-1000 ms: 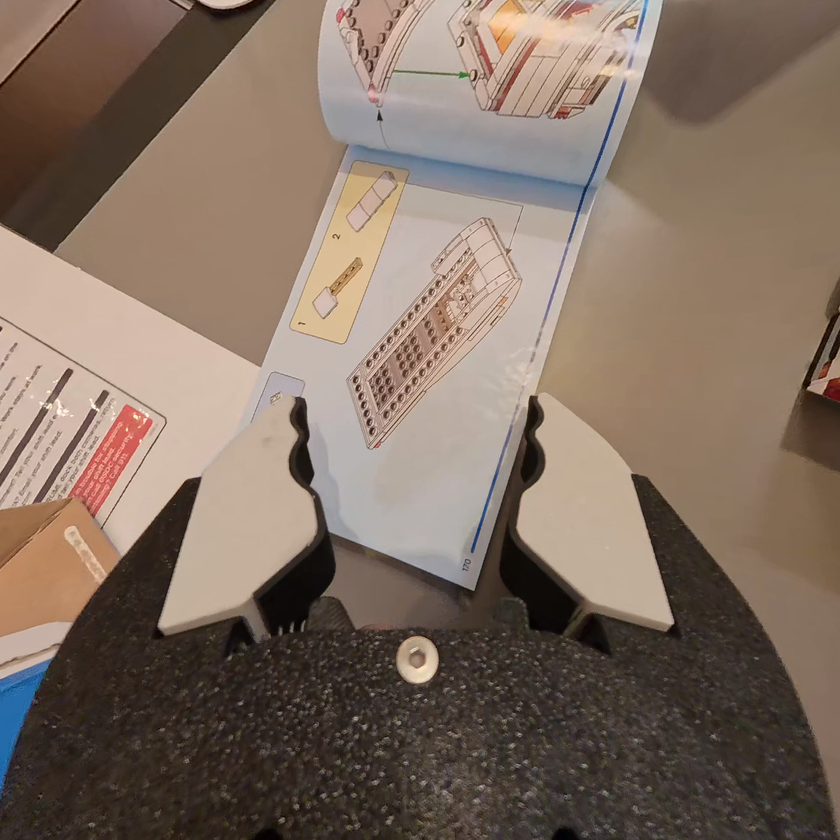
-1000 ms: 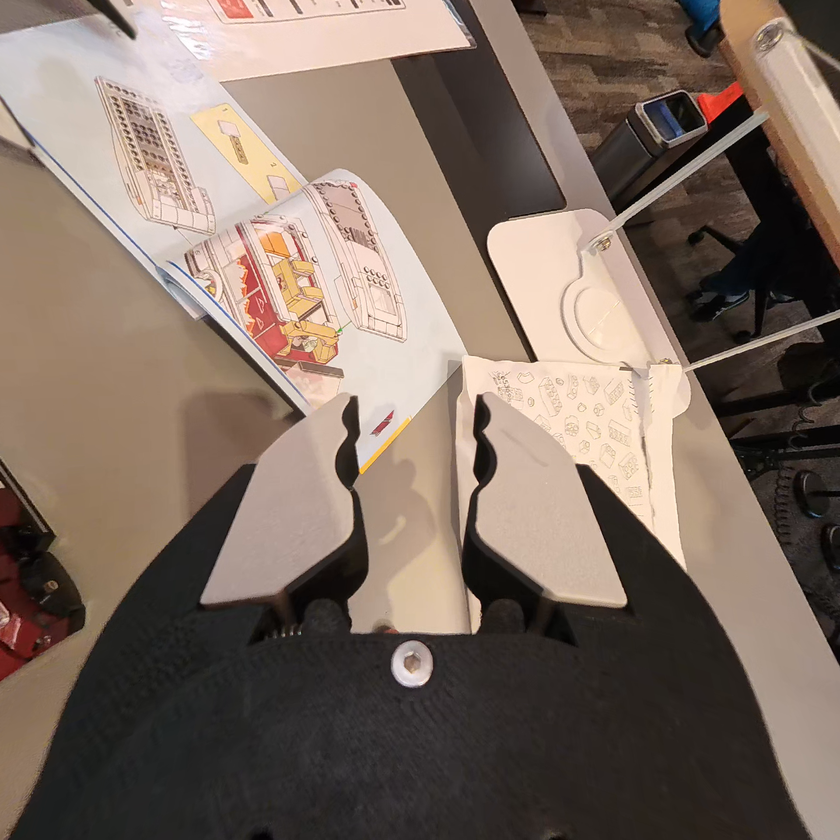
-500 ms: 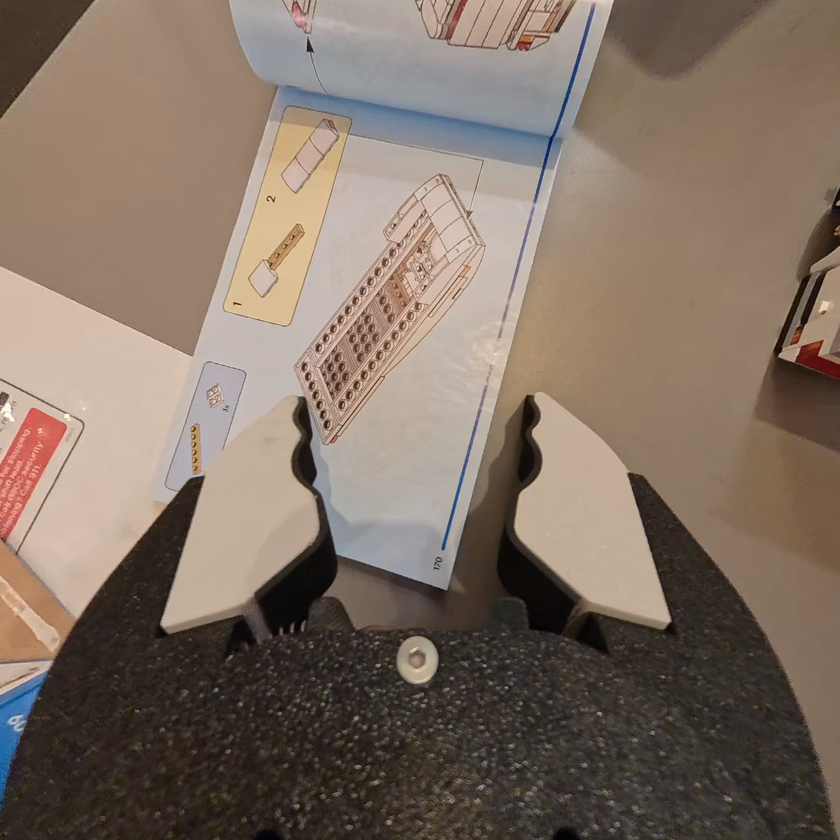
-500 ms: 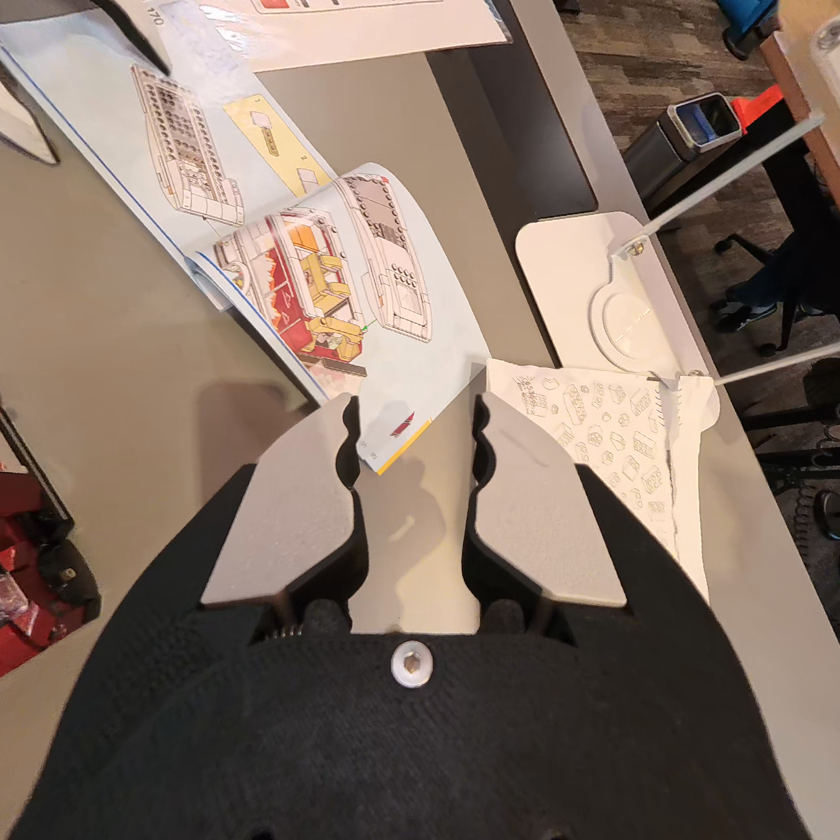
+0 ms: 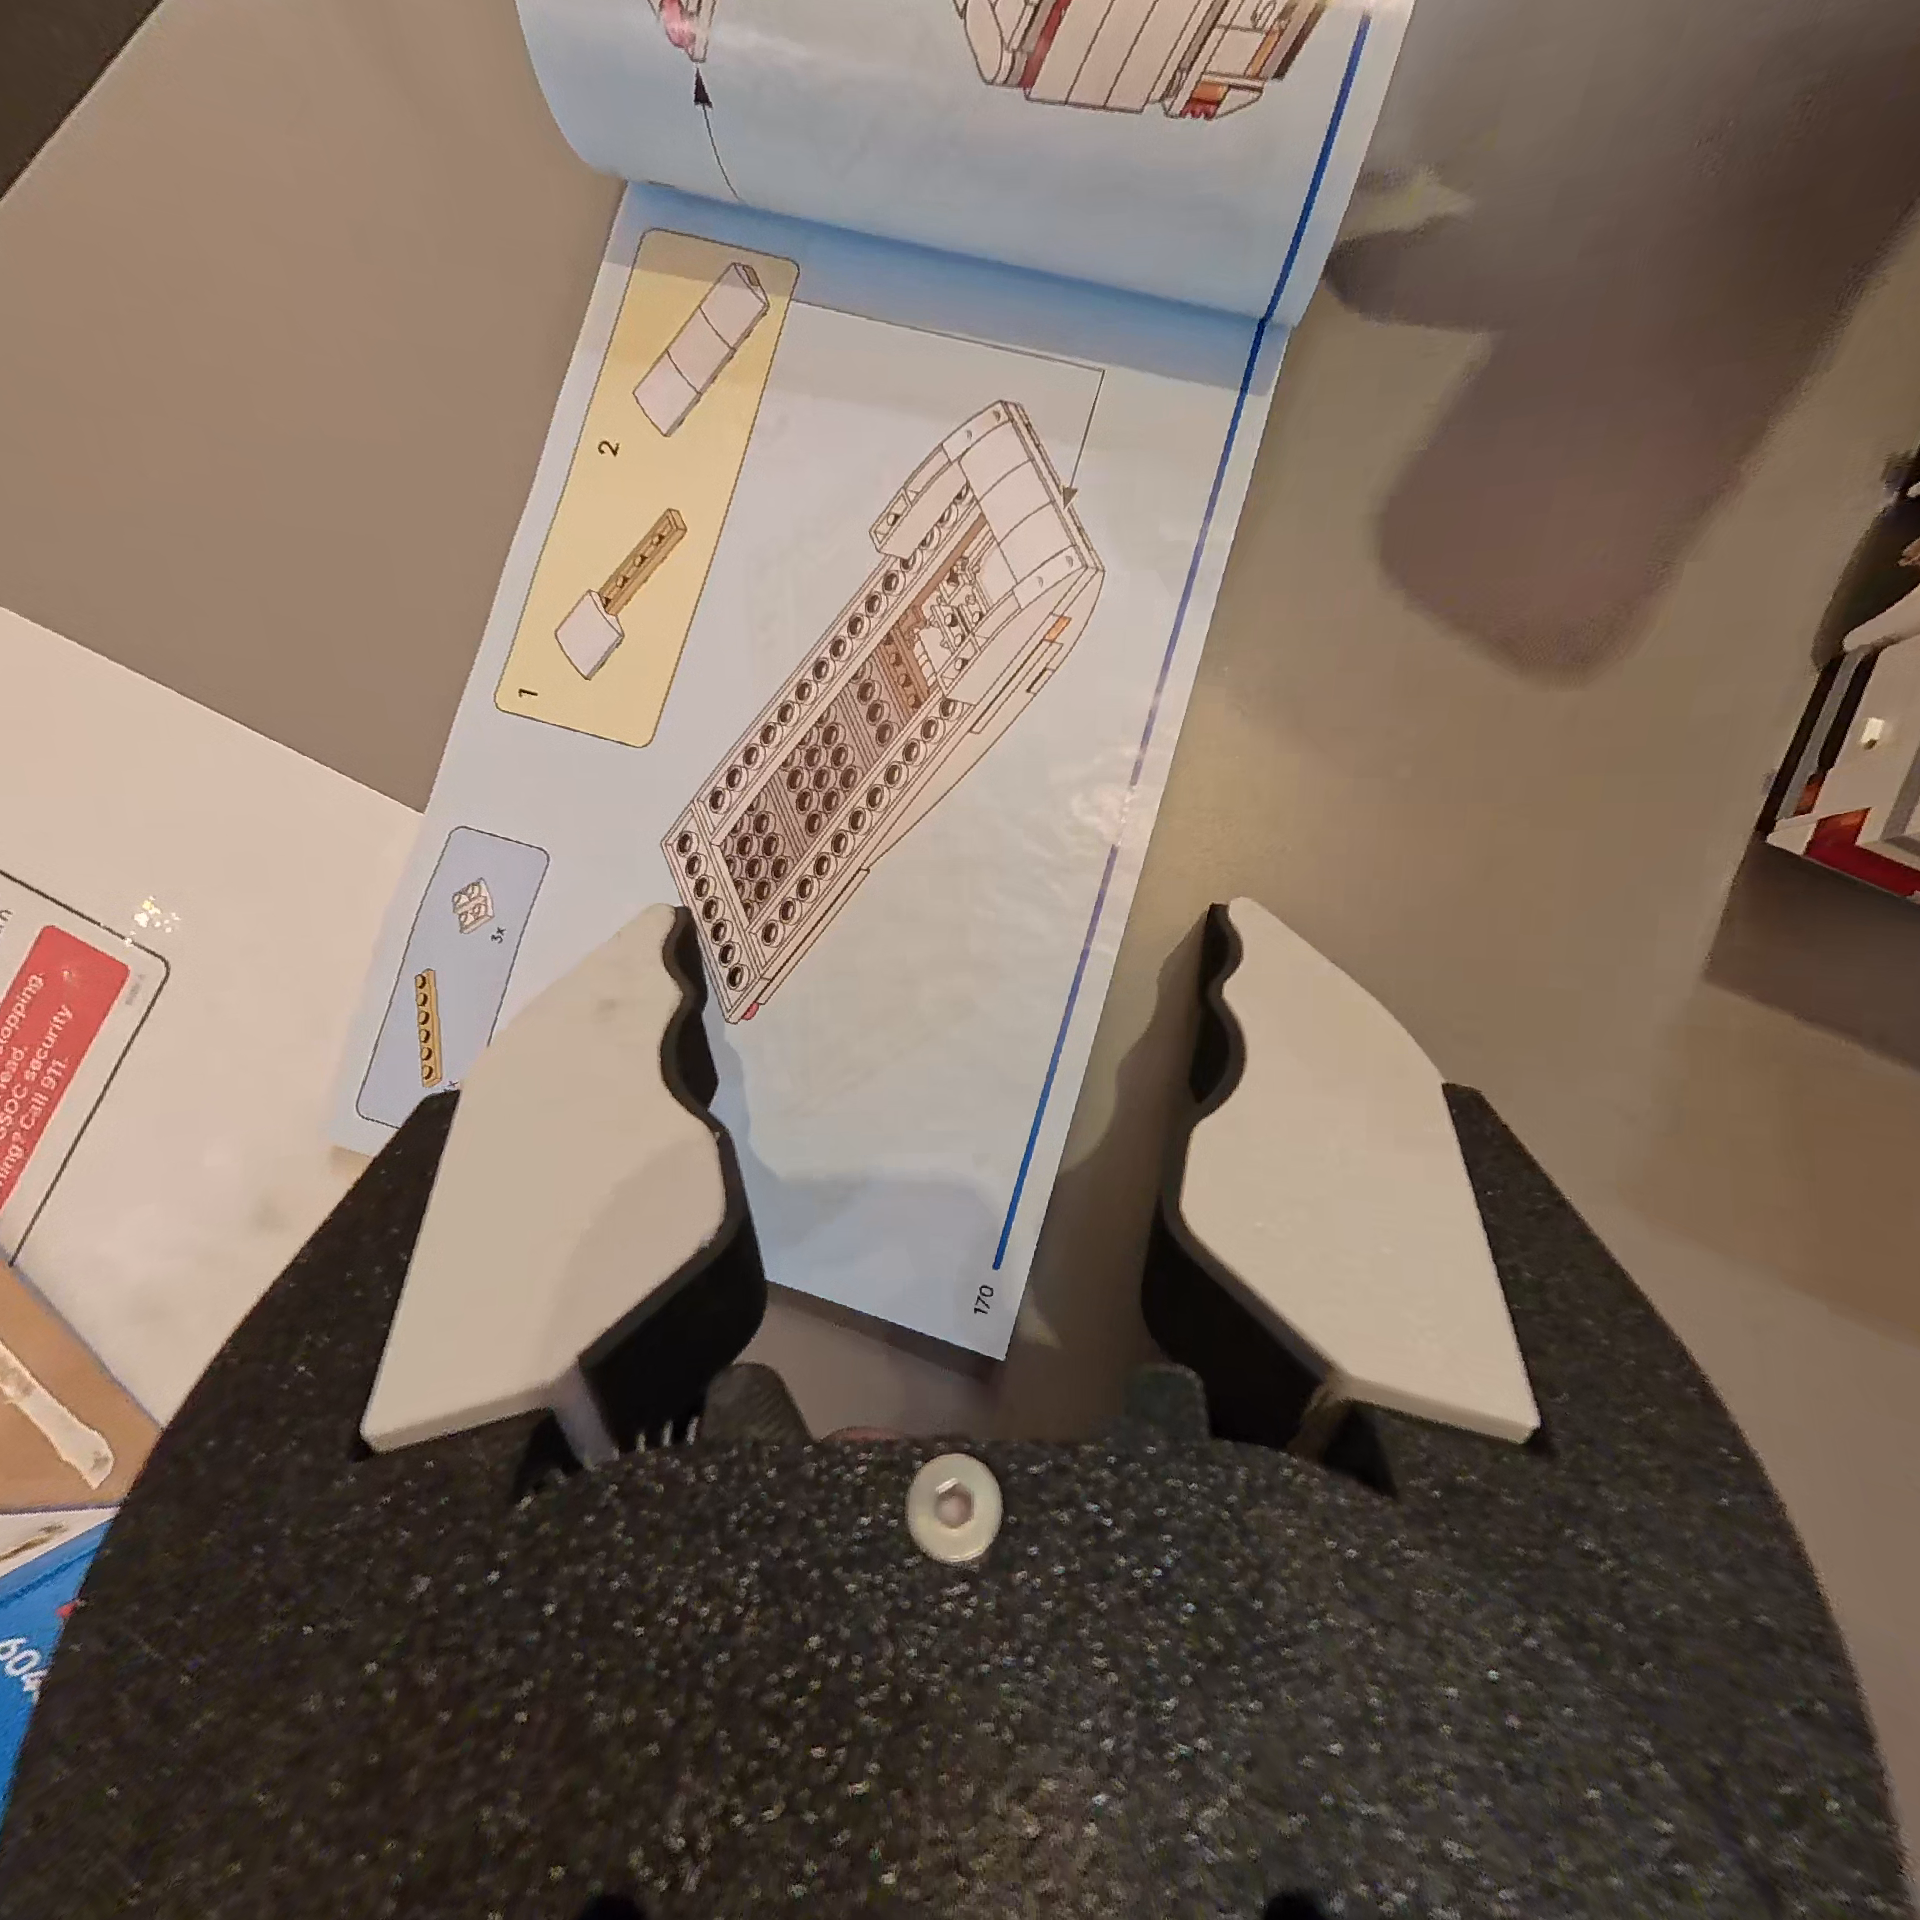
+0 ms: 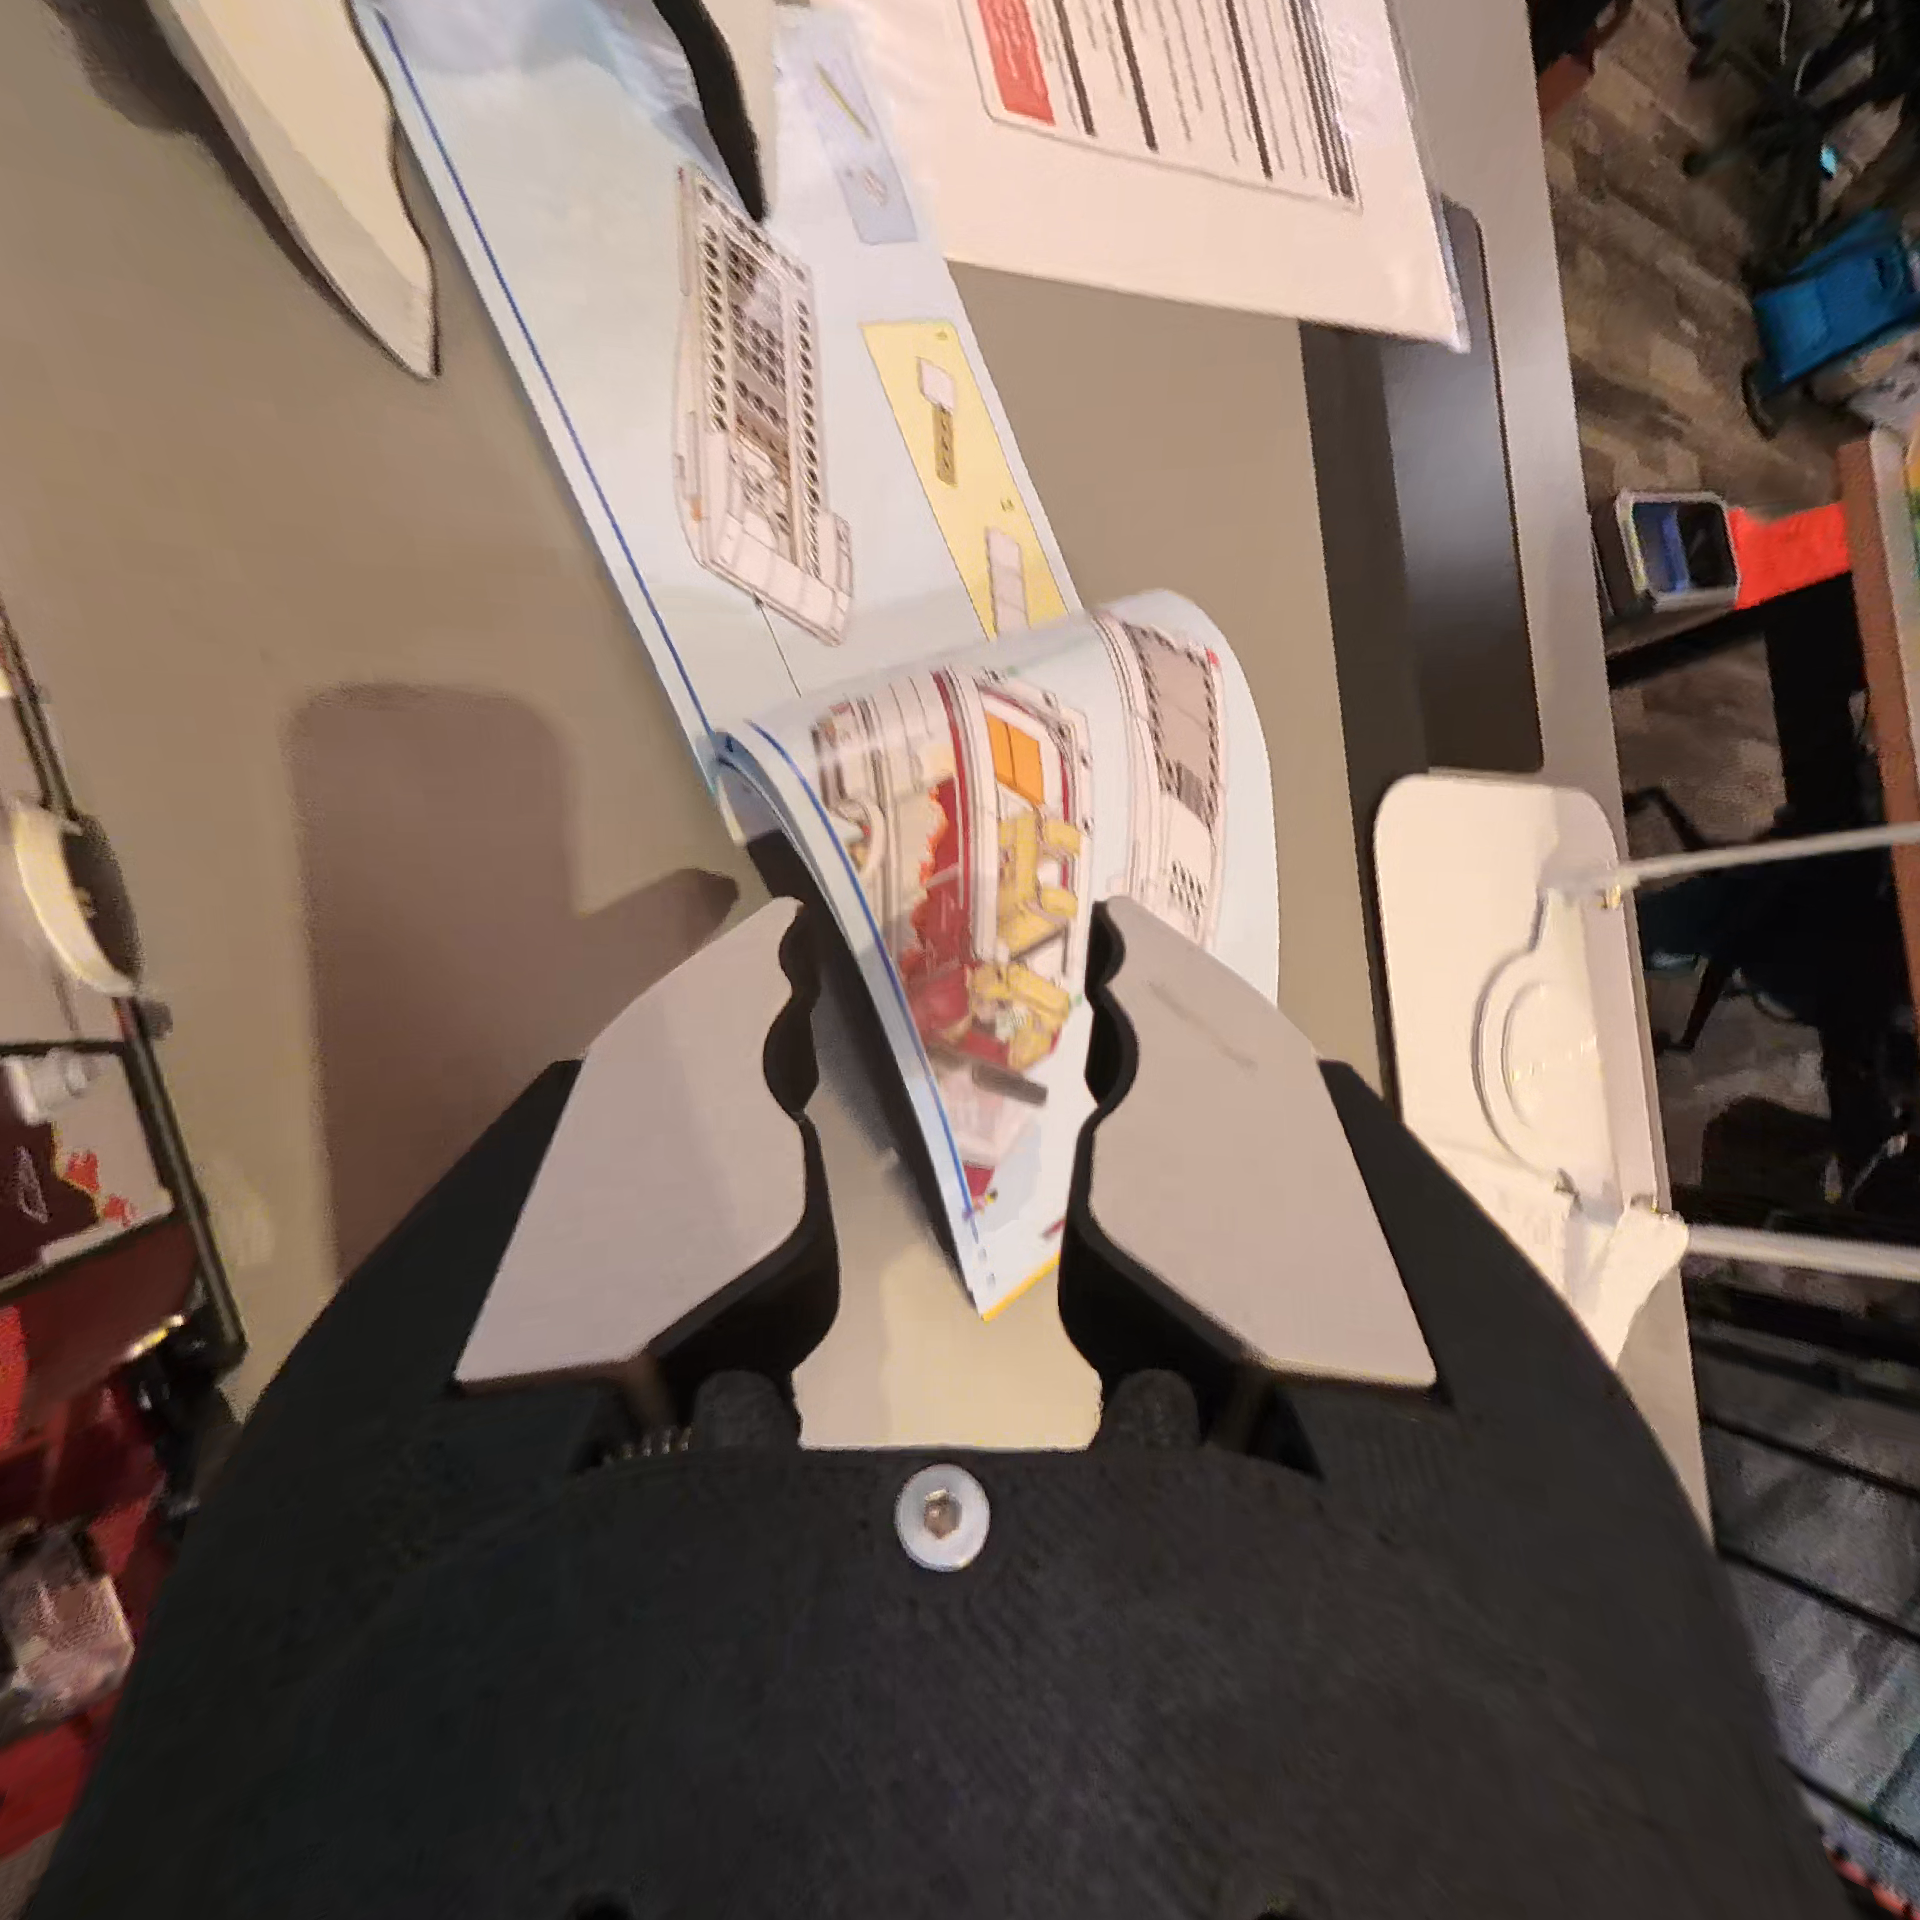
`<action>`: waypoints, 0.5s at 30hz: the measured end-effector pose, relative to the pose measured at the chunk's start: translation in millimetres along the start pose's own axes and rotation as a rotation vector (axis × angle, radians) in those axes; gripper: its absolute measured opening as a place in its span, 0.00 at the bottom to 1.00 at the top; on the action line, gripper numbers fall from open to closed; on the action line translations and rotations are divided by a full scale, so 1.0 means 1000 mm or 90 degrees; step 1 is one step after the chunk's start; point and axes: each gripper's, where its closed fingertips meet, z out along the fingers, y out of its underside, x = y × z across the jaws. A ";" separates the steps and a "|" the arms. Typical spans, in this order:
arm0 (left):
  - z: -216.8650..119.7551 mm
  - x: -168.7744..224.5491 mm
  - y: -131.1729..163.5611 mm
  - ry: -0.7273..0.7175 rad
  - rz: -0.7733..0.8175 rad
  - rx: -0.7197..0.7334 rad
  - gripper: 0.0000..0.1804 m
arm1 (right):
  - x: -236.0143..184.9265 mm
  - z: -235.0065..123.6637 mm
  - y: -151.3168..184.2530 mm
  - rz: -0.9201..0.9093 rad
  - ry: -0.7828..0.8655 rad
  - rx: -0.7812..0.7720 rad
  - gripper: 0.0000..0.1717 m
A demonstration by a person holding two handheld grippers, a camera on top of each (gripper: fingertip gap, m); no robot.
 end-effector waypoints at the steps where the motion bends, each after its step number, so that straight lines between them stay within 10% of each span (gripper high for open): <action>1: 0.000 0.000 0.000 0.000 0.000 -0.001 0.51 | -0.003 0.003 -0.006 -0.012 -0.006 0.007 0.30; 15: -0.002 -0.001 0.000 0.000 -0.003 -0.004 0.47 | -0.046 0.055 -0.061 -0.263 -0.104 -0.003 0.26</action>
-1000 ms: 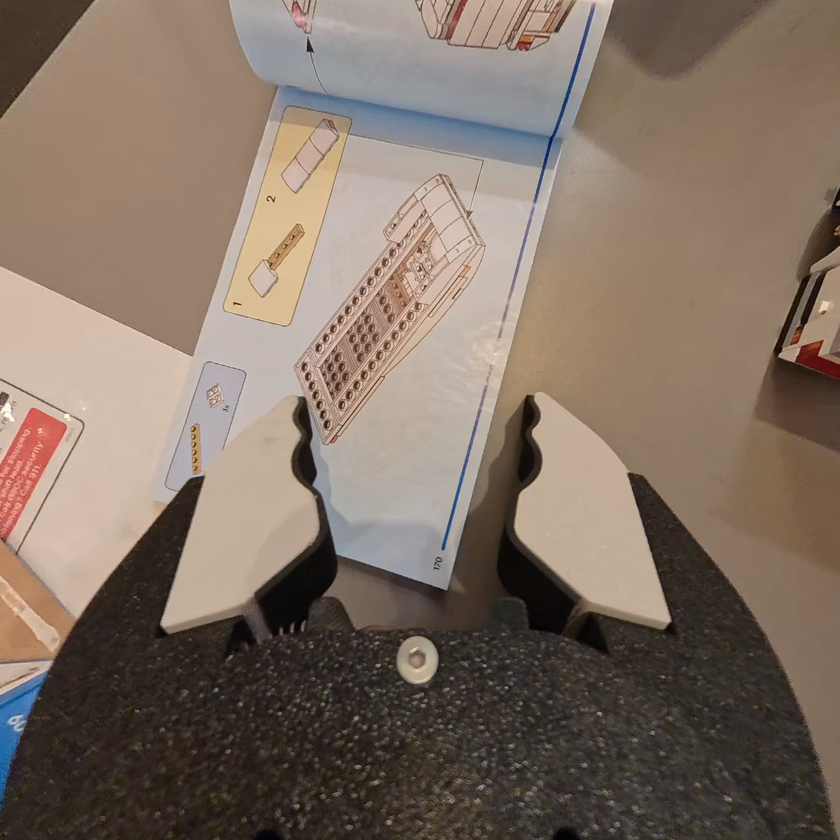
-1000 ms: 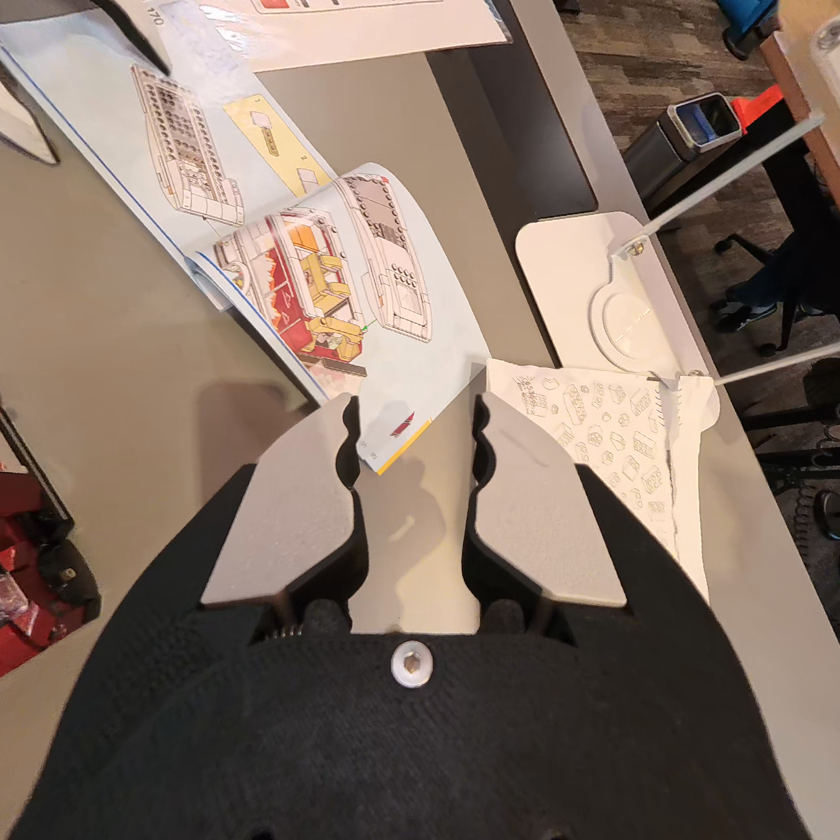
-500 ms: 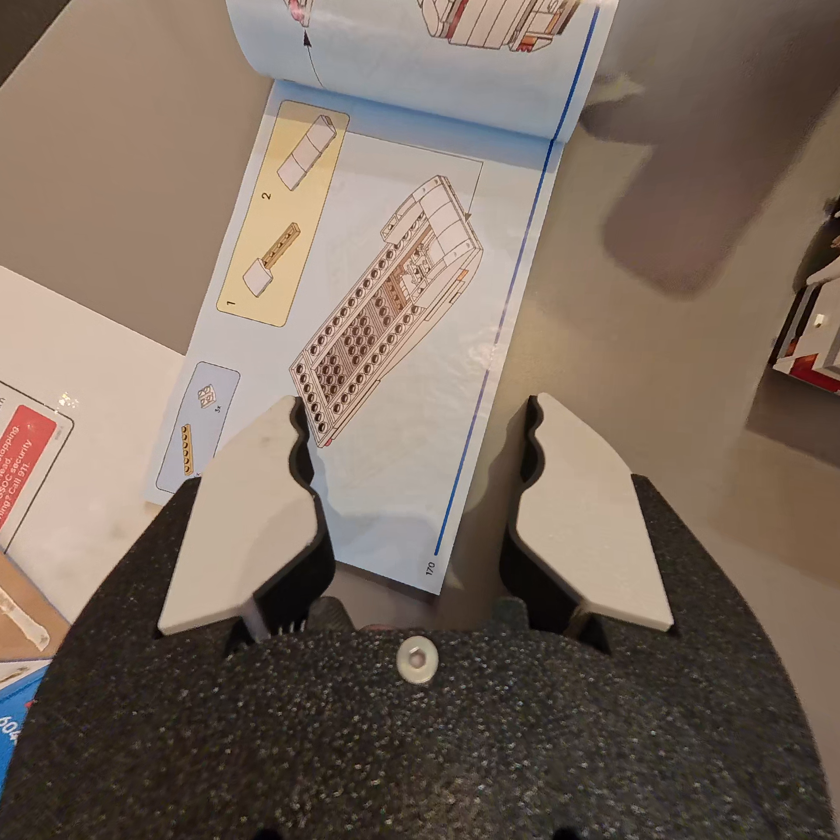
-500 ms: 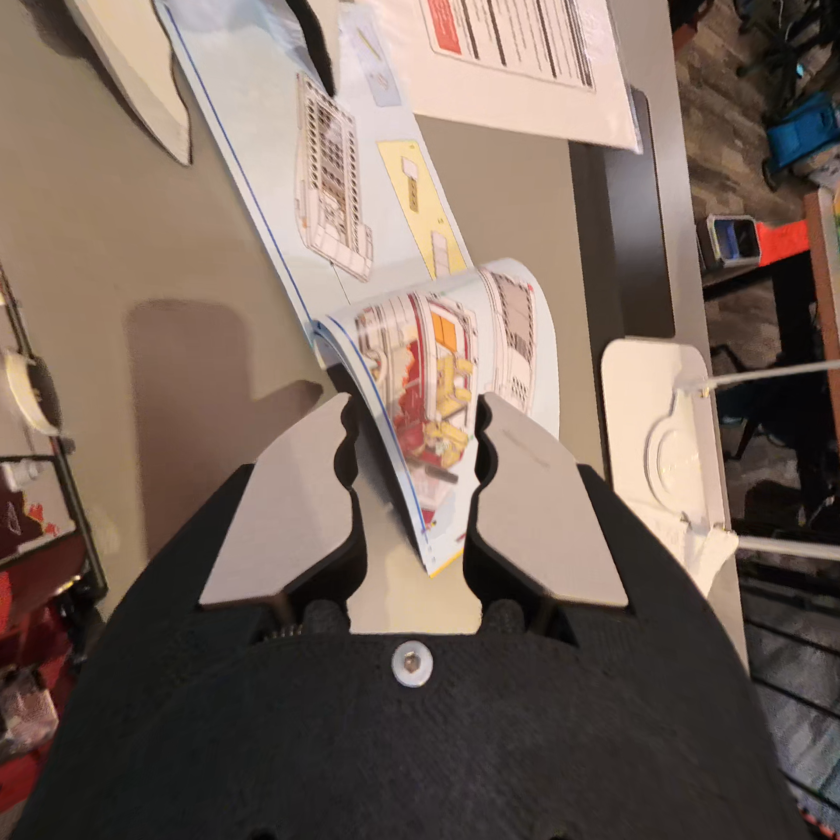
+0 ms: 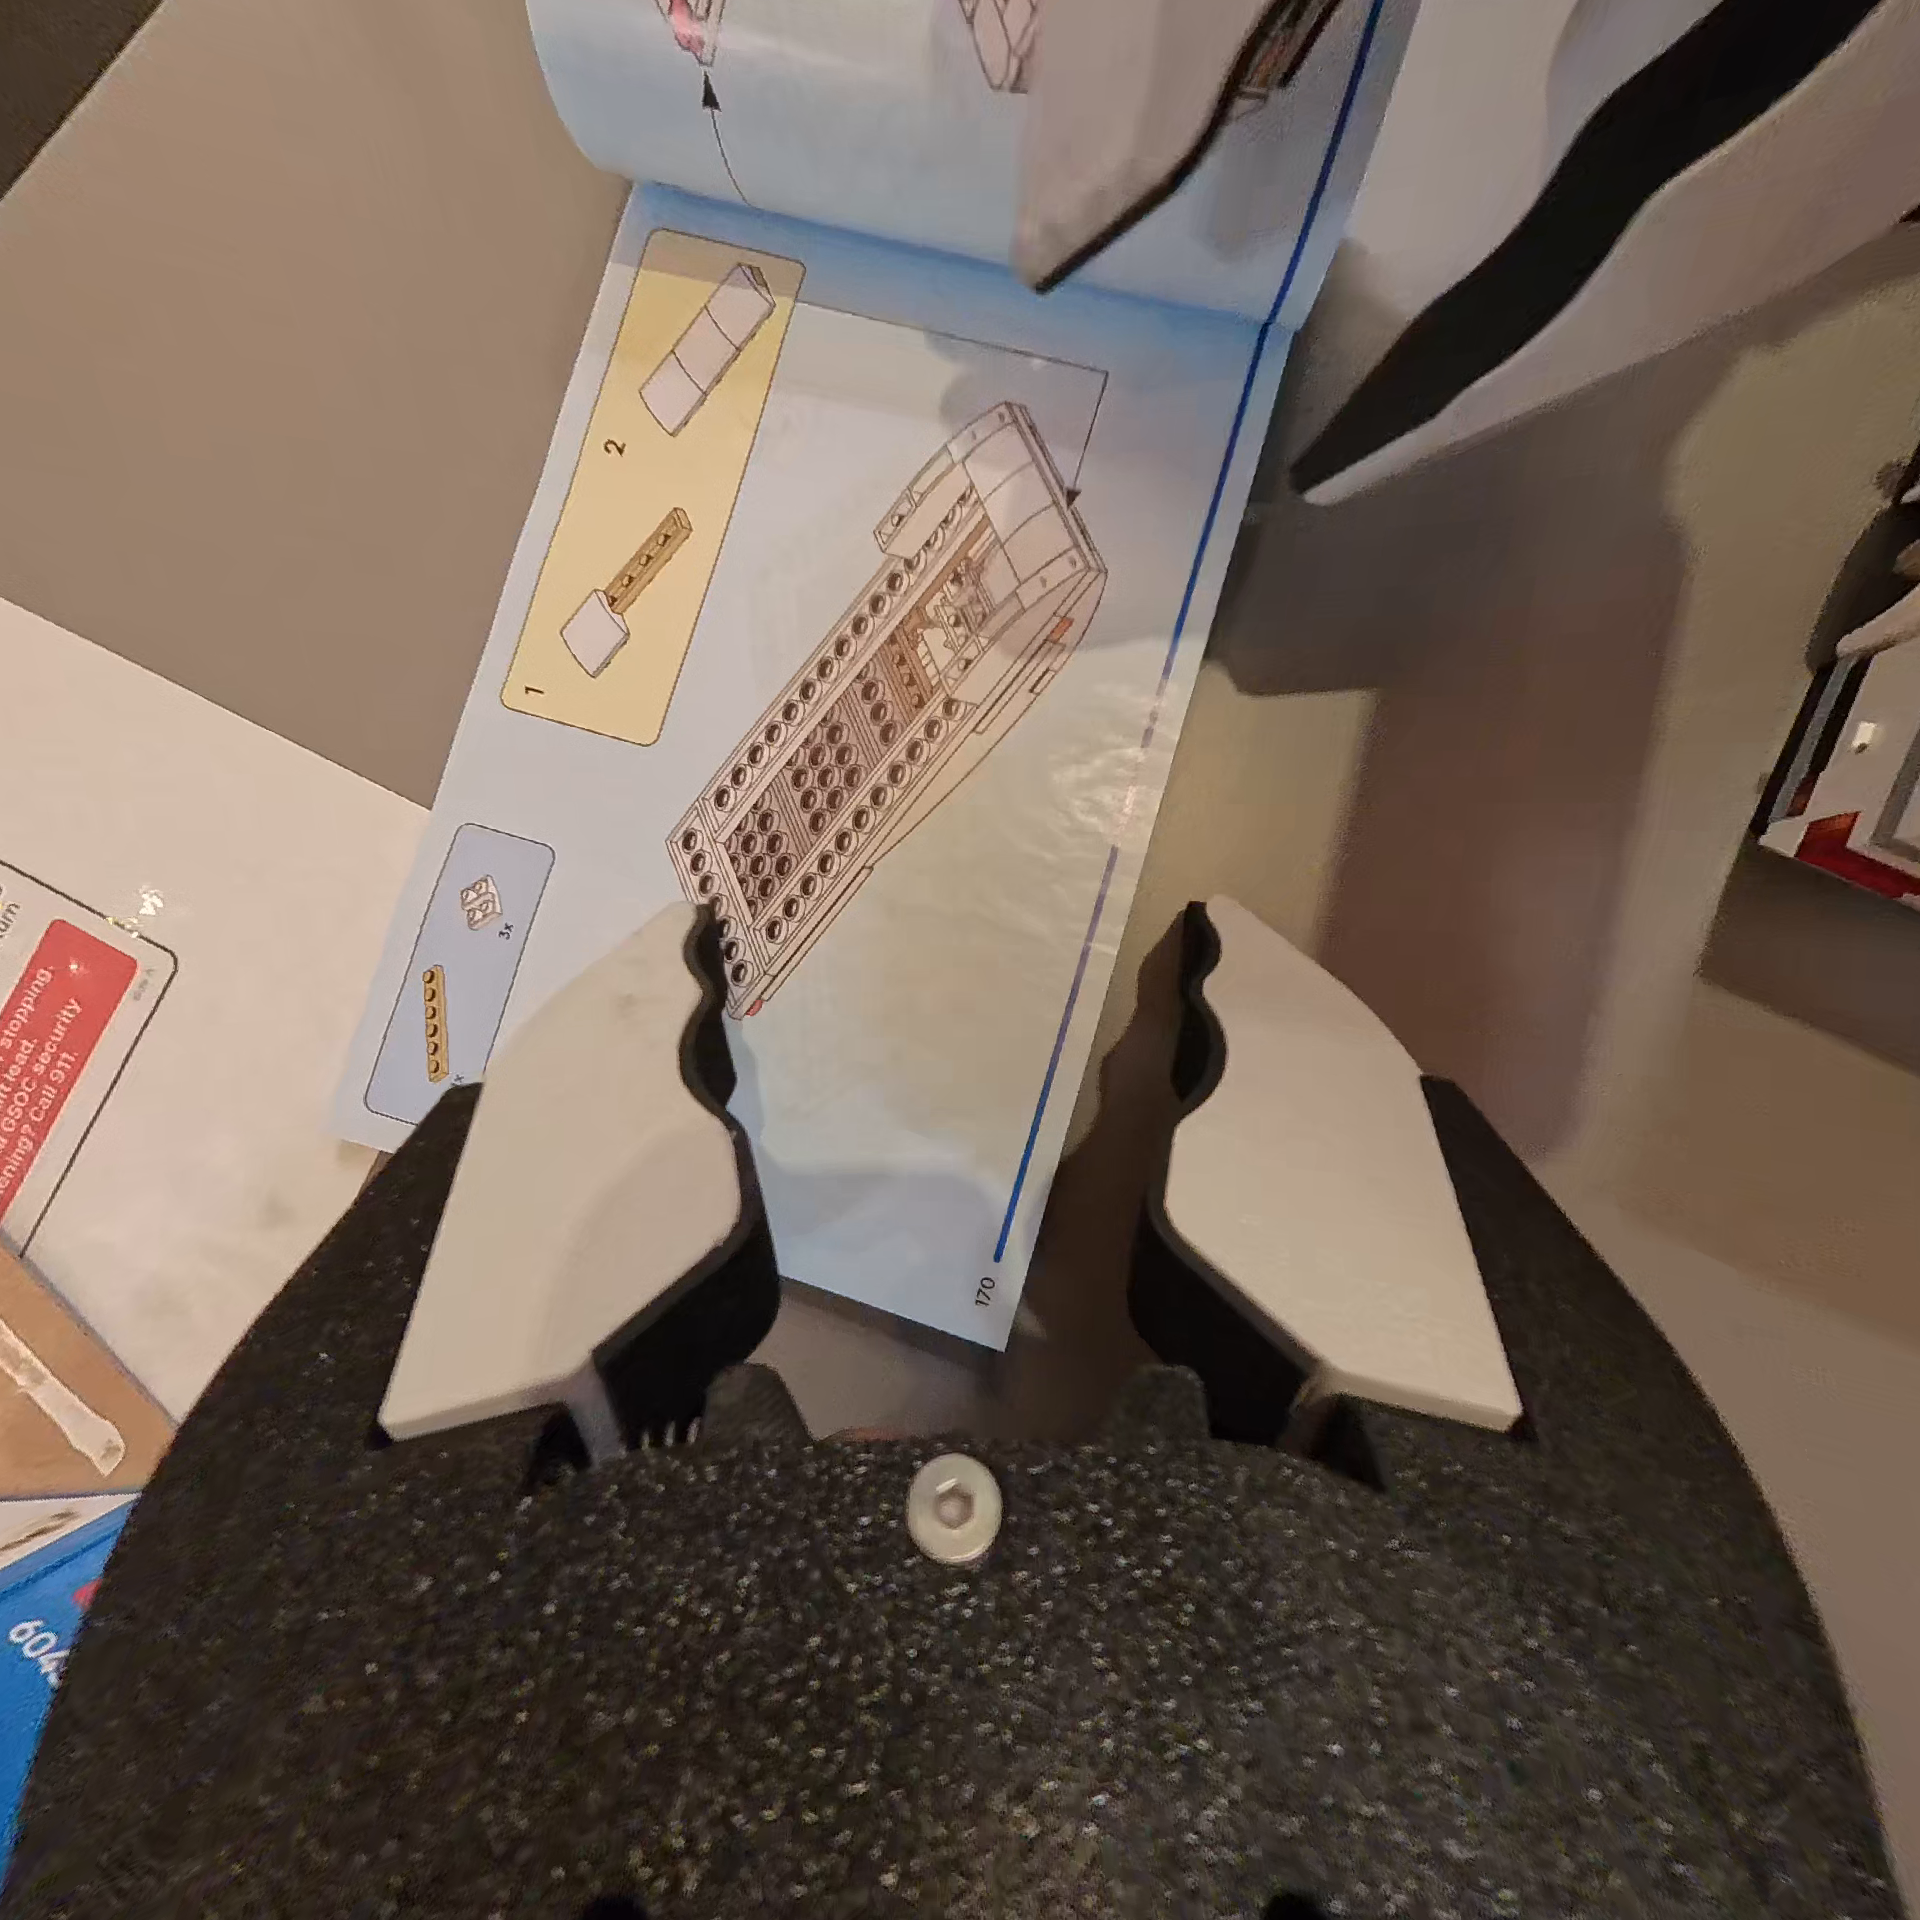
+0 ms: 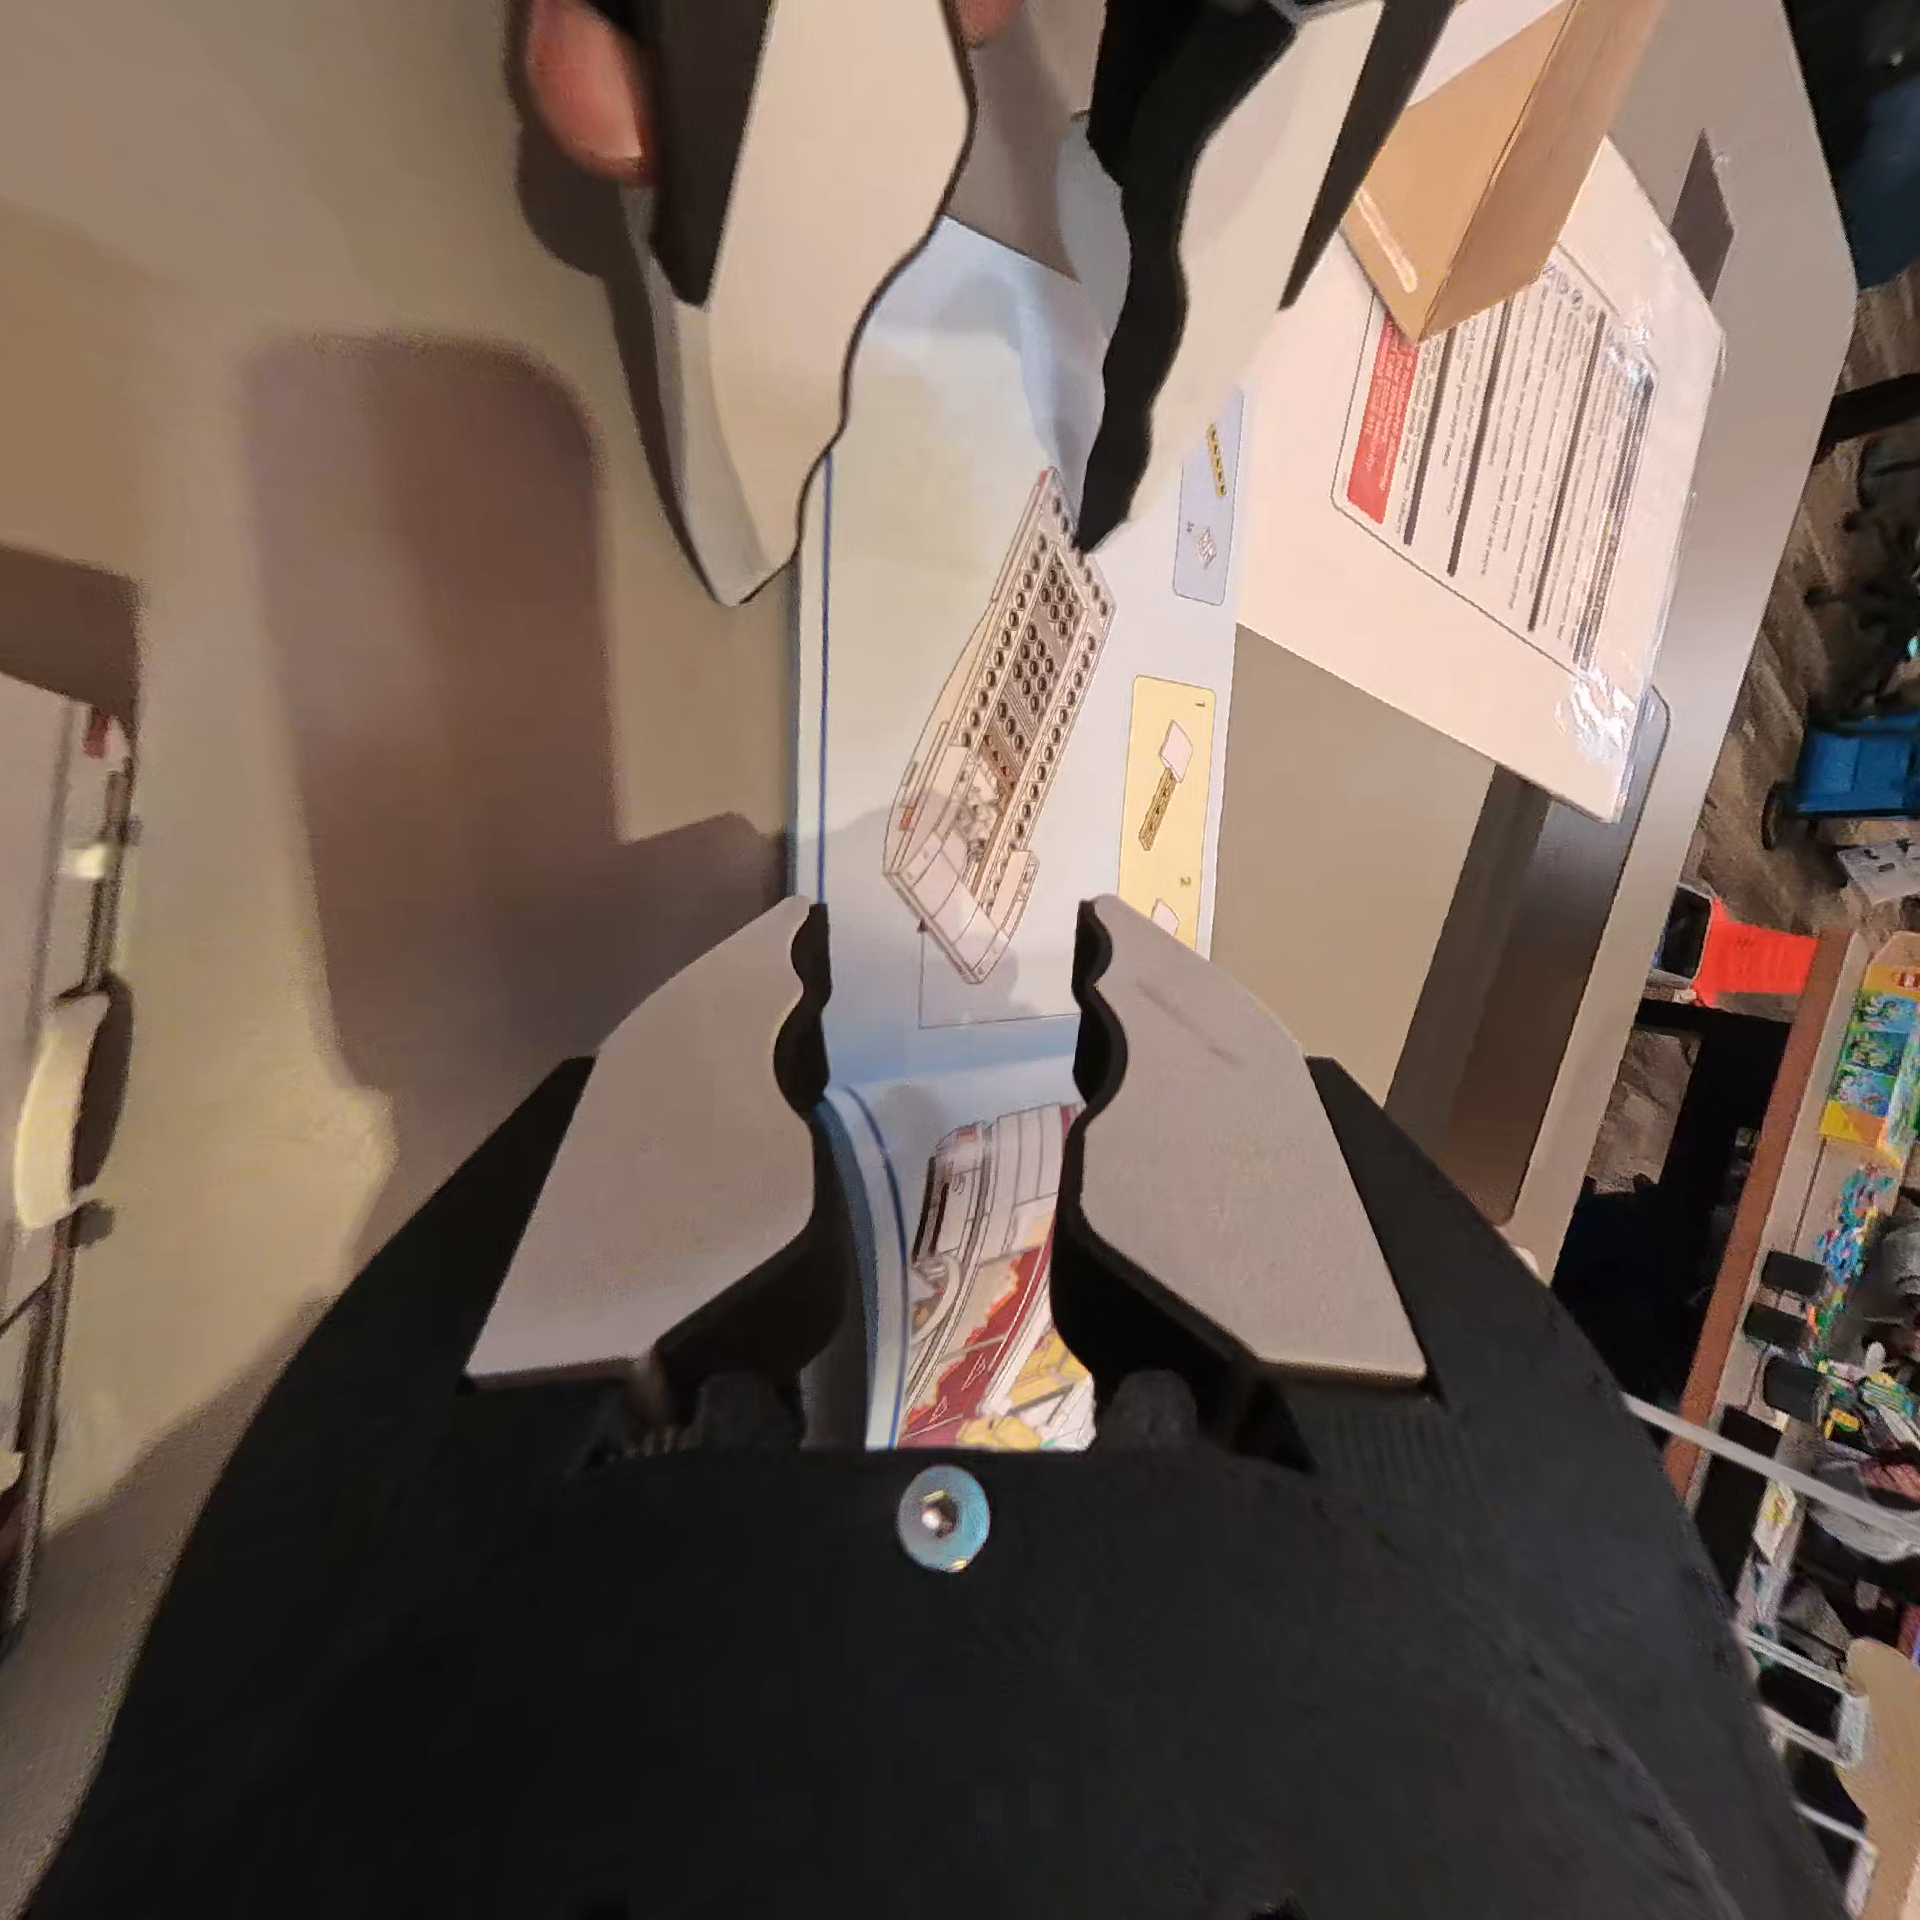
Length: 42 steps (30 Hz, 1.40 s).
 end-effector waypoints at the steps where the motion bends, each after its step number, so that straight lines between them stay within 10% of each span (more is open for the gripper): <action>1: 0.000 0.000 0.001 -0.004 0.005 -0.004 0.46 | 0.002 0.002 0.000 0.003 0.001 -0.003 0.27; 18: -0.021 -0.053 0.007 -0.136 -0.157 0.034 0.59 | 0.050 -0.076 0.097 0.162 0.085 -0.054 0.32; 42: -0.013 -0.044 0.017 -0.077 -0.215 0.005 0.58 | 0.032 -0.056 0.086 0.126 0.041 -0.067 0.31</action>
